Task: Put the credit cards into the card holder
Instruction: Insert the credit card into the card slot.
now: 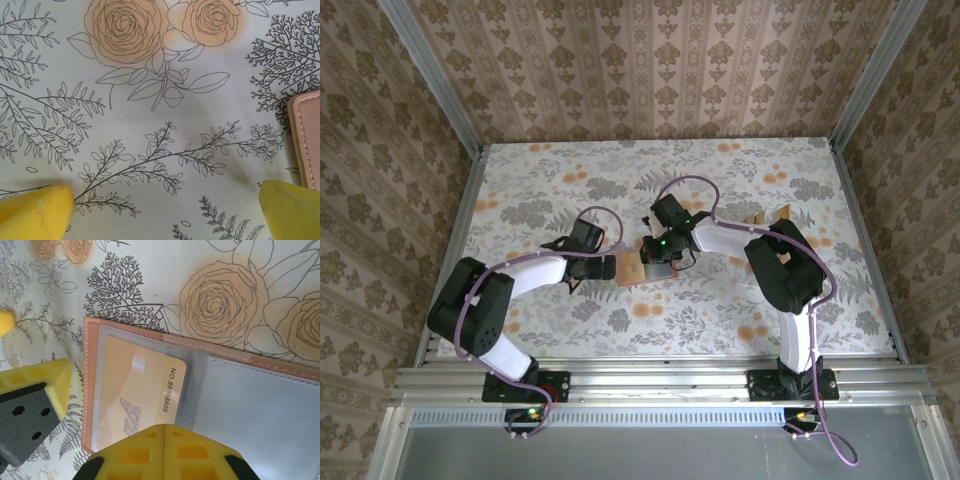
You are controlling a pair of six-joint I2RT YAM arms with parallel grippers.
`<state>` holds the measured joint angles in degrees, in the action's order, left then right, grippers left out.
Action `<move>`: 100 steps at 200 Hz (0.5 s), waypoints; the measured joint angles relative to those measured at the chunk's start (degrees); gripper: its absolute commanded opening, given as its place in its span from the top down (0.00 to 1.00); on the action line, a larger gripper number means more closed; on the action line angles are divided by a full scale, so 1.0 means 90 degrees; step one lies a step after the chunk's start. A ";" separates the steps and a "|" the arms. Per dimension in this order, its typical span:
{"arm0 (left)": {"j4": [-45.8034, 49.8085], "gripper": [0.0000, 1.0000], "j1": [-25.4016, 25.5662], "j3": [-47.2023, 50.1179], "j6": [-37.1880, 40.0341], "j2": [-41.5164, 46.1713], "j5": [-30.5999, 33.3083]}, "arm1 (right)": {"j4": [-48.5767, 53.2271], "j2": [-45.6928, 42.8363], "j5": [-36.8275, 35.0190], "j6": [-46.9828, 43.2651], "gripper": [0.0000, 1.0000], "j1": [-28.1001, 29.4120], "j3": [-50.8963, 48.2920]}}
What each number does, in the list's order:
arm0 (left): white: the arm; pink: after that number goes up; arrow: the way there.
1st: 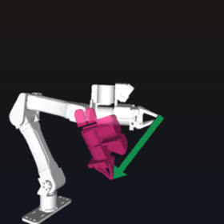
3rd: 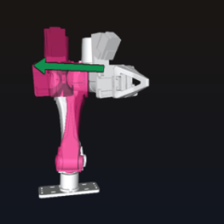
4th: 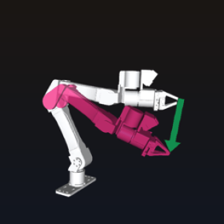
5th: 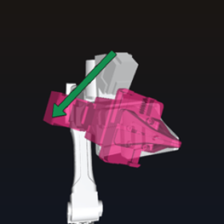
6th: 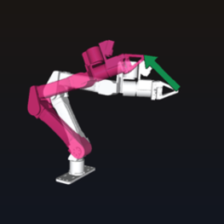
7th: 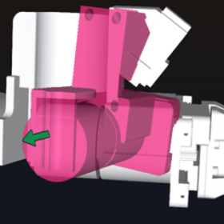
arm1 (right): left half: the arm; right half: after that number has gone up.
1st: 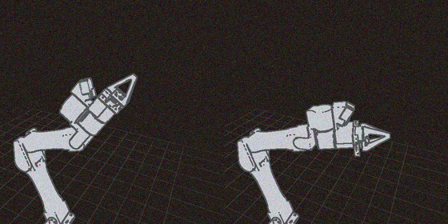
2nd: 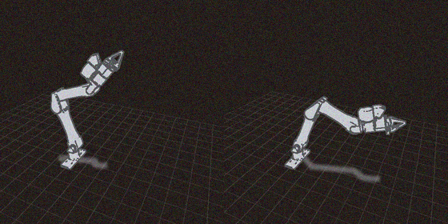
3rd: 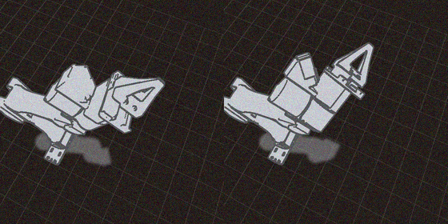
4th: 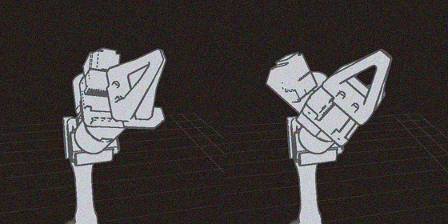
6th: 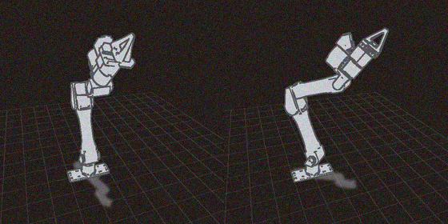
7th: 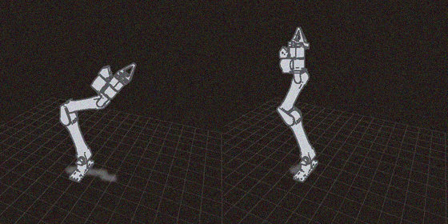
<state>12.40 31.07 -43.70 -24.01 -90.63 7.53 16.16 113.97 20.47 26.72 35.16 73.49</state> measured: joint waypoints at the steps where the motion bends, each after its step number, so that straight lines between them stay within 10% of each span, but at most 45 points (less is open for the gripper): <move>1: 0.0005 0.03 0.0000 -0.0005 0.0002 -0.0005 0.0000 | 0.0000 0.0002 0.0002 0.0000 1.00 0.0000 0.0000; 100: 0.0299 0.03 0.0000 -0.0277 0.0007 -0.0219 0.0019 | -0.0002 0.0172 -0.0034 0.0010 1.00 0.0095 0.0015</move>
<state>15.09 31.07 -46.19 -23.94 -92.60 7.70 16.14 115.52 20.16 26.81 36.01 73.63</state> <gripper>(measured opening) 0.970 0.040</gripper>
